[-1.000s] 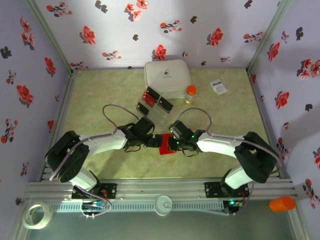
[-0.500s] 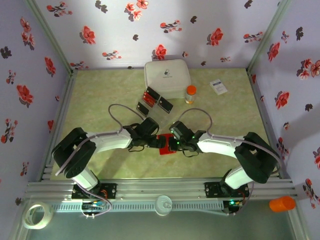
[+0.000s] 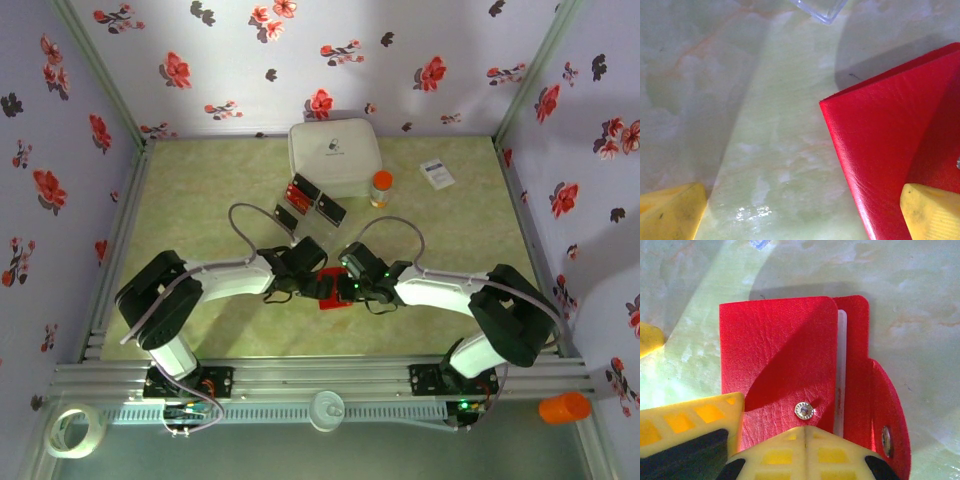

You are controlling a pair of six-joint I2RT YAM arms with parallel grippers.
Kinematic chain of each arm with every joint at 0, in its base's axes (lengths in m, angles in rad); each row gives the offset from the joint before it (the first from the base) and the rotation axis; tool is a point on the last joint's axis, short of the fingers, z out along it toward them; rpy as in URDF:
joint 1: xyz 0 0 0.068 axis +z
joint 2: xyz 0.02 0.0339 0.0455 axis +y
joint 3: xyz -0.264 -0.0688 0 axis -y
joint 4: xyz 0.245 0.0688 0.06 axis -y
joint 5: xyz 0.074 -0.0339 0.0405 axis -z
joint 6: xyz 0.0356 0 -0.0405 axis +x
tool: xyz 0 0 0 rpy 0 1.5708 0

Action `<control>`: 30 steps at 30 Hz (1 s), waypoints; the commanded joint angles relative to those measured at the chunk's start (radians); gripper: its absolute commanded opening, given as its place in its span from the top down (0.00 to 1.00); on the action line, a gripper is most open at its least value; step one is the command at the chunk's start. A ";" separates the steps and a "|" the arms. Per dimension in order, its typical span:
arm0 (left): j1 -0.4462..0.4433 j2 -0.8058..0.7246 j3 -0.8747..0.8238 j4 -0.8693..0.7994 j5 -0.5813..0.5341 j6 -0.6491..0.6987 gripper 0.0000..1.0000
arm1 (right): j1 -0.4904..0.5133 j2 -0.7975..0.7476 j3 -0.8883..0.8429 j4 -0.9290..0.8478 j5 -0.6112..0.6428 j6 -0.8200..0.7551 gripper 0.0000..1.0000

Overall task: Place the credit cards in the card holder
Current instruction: Close the card holder at the center of the table, then close the button on the card holder.

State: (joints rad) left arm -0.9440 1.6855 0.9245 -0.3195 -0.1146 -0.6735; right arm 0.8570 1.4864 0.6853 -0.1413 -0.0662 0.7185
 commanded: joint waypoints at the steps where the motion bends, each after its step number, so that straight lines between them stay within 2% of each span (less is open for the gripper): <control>1: -0.007 0.027 0.010 -0.052 -0.040 0.019 0.00 | -0.009 -0.028 -0.007 -0.015 0.013 0.016 1.00; 7: -0.016 0.049 0.010 -0.053 -0.045 0.024 0.00 | -0.029 -0.072 0.016 -0.053 -0.005 0.011 1.00; 16: -0.040 0.070 0.035 -0.085 -0.077 0.048 0.00 | -0.147 -0.242 0.049 -0.219 0.029 -0.032 0.95; 20: -0.047 0.078 0.040 -0.093 -0.086 0.051 0.00 | -0.173 -0.221 0.062 -0.247 -0.001 -0.057 0.80; 23: -0.047 0.087 0.037 -0.092 -0.088 0.049 0.00 | -0.176 -0.180 0.074 -0.250 -0.027 -0.075 0.74; 30: -0.048 0.093 0.033 -0.086 -0.089 0.046 0.00 | -0.176 -0.111 0.108 -0.238 -0.059 -0.096 0.72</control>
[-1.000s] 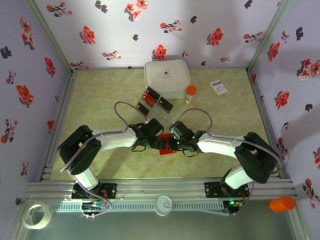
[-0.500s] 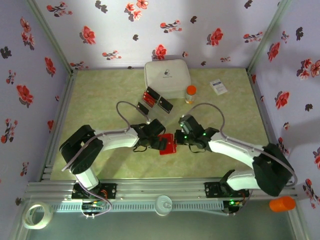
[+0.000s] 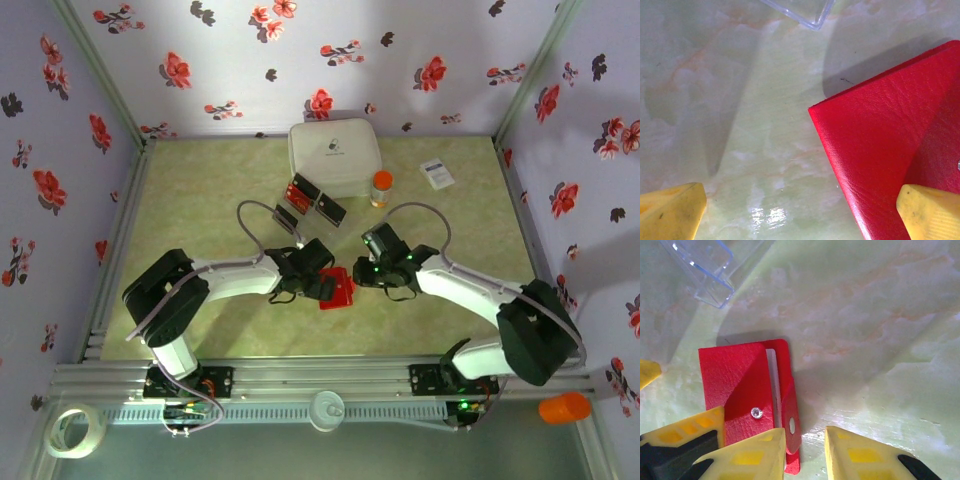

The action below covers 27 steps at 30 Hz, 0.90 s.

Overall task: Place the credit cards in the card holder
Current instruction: Close the button on the card holder.

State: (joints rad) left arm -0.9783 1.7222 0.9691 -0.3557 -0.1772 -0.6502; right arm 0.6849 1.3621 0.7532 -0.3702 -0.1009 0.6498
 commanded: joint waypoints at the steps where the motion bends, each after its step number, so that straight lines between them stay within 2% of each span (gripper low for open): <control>1: -0.013 0.056 -0.012 -0.050 -0.027 0.024 0.00 | -0.004 0.020 0.042 -0.007 -0.028 -0.030 0.72; 13: -0.013 0.057 -0.017 -0.047 -0.029 0.019 0.00 | -0.004 0.091 0.075 0.006 -0.039 -0.045 0.75; 27: -0.015 0.053 -0.027 -0.038 -0.029 0.014 0.00 | -0.004 0.119 0.074 0.018 -0.046 -0.051 0.95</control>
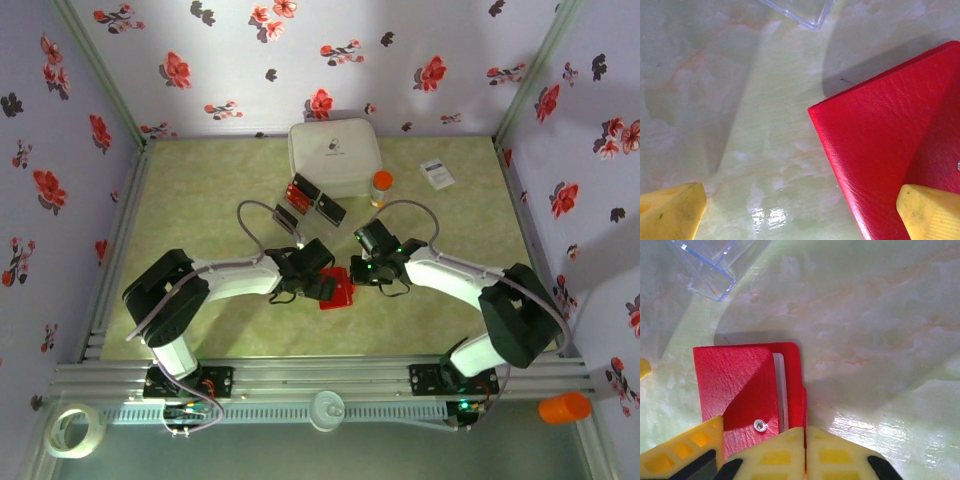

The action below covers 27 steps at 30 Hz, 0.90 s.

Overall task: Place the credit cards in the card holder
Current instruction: Close the button on the card holder.

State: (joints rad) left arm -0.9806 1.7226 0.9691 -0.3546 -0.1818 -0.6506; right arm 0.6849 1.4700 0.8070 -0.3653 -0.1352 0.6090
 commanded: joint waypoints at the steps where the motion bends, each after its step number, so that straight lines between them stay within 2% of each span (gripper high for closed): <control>1: -0.011 0.051 -0.027 -0.038 -0.024 0.014 0.00 | -0.004 0.008 0.019 0.014 -0.015 -0.009 0.96; 3: -0.011 0.052 -0.027 -0.036 -0.024 0.013 0.00 | -0.004 -0.001 0.015 0.025 -0.030 -0.004 1.00; 15: -0.012 0.050 -0.032 -0.028 -0.024 0.013 0.00 | -0.002 0.003 -0.038 0.175 -0.146 0.089 1.00; 27: -0.011 0.046 -0.036 -0.024 -0.024 0.010 0.00 | 0.026 0.062 -0.060 0.247 -0.153 0.127 1.00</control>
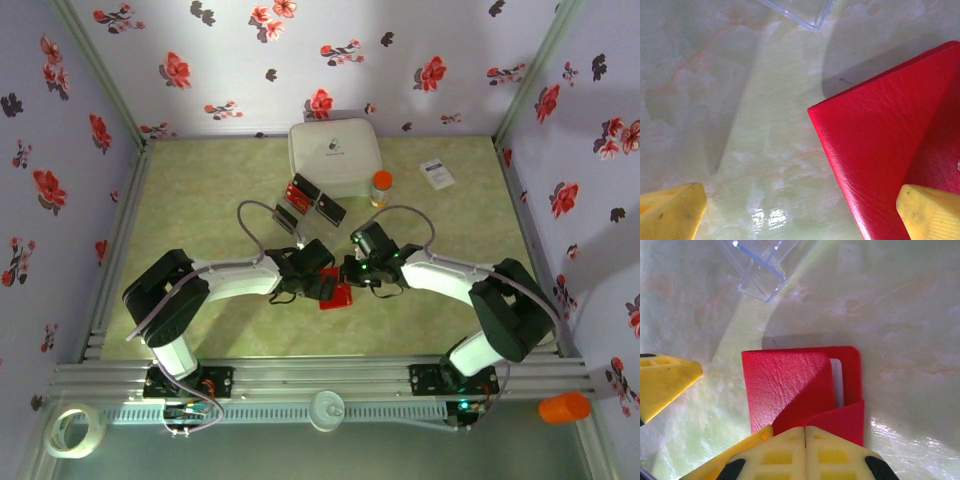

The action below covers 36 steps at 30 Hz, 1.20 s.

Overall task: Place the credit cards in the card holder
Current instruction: Close the button on the card holder.

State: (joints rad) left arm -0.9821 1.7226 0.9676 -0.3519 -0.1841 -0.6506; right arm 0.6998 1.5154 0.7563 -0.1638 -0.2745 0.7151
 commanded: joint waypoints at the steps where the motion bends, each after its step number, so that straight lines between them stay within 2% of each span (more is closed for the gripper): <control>1: -0.010 0.046 -0.035 -0.026 -0.021 0.010 0.00 | 0.013 0.020 -0.010 0.047 -0.014 0.023 1.00; 16: -0.012 0.042 -0.039 -0.020 -0.020 0.007 0.00 | 0.043 0.053 -0.053 0.096 -0.012 0.051 1.00; 23: -0.009 -0.019 -0.046 0.000 -0.017 -0.016 0.00 | 0.048 0.062 -0.084 0.103 0.004 0.055 1.00; 30: 0.039 -0.099 -0.021 0.002 0.008 -0.026 0.00 | 0.048 0.047 -0.107 0.104 0.017 0.057 1.00; 36: 0.072 -0.084 0.003 -0.001 0.025 0.011 0.00 | 0.048 0.036 -0.118 0.101 0.026 0.058 1.00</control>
State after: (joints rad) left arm -0.9218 1.6390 0.9466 -0.3435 -0.1730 -0.6571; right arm 0.7269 1.5379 0.6739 -0.0032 -0.2615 0.7612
